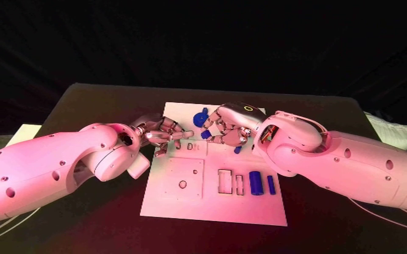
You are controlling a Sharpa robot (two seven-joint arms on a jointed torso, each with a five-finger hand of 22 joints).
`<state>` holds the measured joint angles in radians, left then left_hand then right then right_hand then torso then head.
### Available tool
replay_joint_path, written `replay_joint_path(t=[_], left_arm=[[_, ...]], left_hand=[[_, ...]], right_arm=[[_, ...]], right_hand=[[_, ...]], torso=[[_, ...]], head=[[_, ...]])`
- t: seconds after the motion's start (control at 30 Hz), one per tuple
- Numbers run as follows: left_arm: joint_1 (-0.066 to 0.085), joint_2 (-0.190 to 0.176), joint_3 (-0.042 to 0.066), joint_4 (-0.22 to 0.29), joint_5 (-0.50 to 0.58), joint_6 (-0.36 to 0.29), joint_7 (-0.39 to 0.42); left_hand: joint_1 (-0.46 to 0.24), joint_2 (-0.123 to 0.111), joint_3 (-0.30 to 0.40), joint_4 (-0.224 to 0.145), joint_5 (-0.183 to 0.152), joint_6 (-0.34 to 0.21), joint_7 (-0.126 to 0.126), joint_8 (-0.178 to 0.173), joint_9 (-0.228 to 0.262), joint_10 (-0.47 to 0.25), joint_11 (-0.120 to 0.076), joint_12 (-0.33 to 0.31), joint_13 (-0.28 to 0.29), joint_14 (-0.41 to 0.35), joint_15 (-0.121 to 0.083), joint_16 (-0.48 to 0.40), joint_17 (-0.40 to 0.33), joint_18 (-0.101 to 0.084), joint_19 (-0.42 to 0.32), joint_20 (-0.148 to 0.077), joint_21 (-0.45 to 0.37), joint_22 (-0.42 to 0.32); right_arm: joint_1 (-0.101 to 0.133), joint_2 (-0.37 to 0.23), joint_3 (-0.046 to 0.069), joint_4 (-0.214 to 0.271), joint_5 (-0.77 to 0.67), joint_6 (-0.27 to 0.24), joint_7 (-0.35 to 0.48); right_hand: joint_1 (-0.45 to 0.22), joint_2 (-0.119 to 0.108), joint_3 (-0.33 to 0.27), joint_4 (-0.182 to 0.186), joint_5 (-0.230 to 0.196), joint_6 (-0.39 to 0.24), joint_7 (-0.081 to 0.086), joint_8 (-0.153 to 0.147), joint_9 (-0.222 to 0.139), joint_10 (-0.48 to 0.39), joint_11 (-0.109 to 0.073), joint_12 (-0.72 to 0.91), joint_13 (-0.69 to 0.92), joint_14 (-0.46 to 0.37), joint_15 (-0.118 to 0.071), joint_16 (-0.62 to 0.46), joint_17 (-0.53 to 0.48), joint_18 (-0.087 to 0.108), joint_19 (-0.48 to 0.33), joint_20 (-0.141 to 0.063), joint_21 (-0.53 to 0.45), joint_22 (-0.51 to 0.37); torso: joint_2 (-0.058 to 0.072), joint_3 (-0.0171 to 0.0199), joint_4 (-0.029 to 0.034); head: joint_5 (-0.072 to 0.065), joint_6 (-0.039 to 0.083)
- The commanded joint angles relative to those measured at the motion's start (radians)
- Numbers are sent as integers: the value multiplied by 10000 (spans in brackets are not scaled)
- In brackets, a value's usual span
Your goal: Assemble the parts on the task board
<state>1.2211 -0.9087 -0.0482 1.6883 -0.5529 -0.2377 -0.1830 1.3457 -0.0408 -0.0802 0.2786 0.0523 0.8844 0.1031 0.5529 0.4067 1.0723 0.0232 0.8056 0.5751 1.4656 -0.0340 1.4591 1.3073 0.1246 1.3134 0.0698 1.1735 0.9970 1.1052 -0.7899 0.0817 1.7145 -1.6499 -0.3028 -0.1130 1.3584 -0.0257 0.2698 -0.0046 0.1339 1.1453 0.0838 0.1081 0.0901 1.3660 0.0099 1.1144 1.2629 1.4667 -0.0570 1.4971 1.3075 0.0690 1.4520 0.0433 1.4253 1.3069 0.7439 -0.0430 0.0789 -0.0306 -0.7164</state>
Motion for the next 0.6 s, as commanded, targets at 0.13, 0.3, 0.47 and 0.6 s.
replay_joint_path(t=[0.13, 0.3, 0.47, 0.6], left_arm=[[-9, 115, 7, 100, -273, 89, -9], [-11, 184, 9, 114, -276, 48, -20], [-11, 247, 10, 112, -279, 31, -56], [-11, 286, 10, 103, -285, 21, -92]], left_hand=[[-179, -3, -151, 43, -5, 19, -67, 108, 41, 98, 5, 96, 15, 651, -81, 105, 1470, -112, 98, -16, 107, 113], [-303, 26, -269, 79, -4, 11, -88, 197, 69, 112, -11, 158, 22, 667, -95, 142, 1507, -124, 132, -32, 156, 187], [-367, 49, -337, 85, -3, 19, -106, 259, 90, 135, -27, 206, 31, 681, -107, 177, 1544, -137, 167, -42, 208, 264], [-396, 80, -385, 79, -1, 39, -129, 326, 113, 167, -47, 260, 43, 700, -123, 220, 1591, -151, 206, -55, 266, 347]], right_arm=[[0, 34, 8, 46, 6, -82, -348], [0, 64, 8, 57, -27, -36, -386], [0, 79, 8, 101, -40, -49, -403], [0, 83, 9, 152, -116, -217, -368]], right_hand=[[-64, -20, 64, 142, 52, 209, 18, 176, 261, -31, -46, -26, 8, 854, -56, 12, 1856, -138, 44, 6, 16, -7], [-64, -20, 64, 142, 52, 209, 18, 176, 261, -31, -46, -26, 8, 854, -56, 12, 1856, -138, 44, 6, 16, -7], [-72, -25, 73, 150, 81, 215, 13, 181, 264, -20, -50, -15, 14, 855, -57, 15, 1859, -135, 40, 5, 10, -18], [-90, -59, 116, 169, 268, 222, 2, 194, 274, -1, -62, -18, 10, 857, -66, 20, 1867, -136, 47, -1, 14, -9]], torso=[[5, -3, -16], [-2, 1, -4], [-2, 1, 2], [-8, 2, -4]], head=[[12, -28], [-1, -43], [1, -61], [3, -65]])
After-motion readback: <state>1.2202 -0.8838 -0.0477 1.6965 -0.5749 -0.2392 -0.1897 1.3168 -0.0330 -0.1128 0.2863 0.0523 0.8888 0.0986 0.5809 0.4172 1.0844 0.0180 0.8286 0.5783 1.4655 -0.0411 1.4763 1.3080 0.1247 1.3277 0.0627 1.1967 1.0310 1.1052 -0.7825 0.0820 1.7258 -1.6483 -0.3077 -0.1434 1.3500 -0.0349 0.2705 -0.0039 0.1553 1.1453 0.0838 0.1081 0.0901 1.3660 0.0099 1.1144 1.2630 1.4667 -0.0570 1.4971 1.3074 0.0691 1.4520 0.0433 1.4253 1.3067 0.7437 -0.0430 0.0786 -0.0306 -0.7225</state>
